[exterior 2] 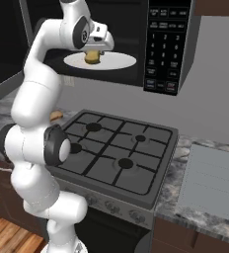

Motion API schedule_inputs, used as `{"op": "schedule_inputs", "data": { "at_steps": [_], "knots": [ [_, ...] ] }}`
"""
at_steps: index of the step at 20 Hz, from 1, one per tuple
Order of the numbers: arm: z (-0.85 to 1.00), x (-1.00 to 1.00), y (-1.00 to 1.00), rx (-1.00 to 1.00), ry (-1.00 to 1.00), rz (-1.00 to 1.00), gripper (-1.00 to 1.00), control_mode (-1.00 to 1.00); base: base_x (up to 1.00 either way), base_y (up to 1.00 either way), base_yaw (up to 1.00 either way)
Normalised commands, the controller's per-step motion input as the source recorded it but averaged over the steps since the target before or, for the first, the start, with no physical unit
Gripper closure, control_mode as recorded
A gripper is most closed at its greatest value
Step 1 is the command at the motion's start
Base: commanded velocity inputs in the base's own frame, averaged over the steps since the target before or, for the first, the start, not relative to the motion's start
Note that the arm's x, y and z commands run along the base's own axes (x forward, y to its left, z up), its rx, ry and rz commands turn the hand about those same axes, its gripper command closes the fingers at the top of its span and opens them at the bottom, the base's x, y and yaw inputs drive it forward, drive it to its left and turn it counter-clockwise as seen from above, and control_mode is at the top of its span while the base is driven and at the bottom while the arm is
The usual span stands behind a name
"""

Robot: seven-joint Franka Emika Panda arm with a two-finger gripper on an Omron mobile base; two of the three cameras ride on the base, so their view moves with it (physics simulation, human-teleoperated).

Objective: Place the sponge inside the microwave to prepare for sanitizing.

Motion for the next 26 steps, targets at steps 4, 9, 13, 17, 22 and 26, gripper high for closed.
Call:
{"op": "schedule_inputs", "data": {
  "at_steps": [4, 9, 13, 17, 22, 26],
  "knots": [
    [-0.06, 0.32, 0.00, 0.00, 0.03, 0.03, 1.00, -1.00, 0.00, 0.00, 0.00],
    [-0.16, 0.32, 0.00, 0.00, 0.05, 0.00, 1.00, -1.00, 0.00, 0.00, 0.00],
    [-0.23, 0.27, 0.00, 0.00, 0.03, 0.00, 1.00, -1.00, 0.00, 0.00, 0.00],
    [-0.14, 0.25, 0.00, 0.00, 0.01, 0.00, 1.00, -1.00, 0.00, 0.00, 0.00],
    [-0.16, 0.23, 0.00, 0.00, 0.01, 0.00, 1.00, -1.00, 0.00, 0.00, 0.00],
    [-0.18, 0.19, 0.00, 0.00, 0.01, 0.00, -1.00, -1.00, 0.00, 0.00, 0.00]
  ]
}}
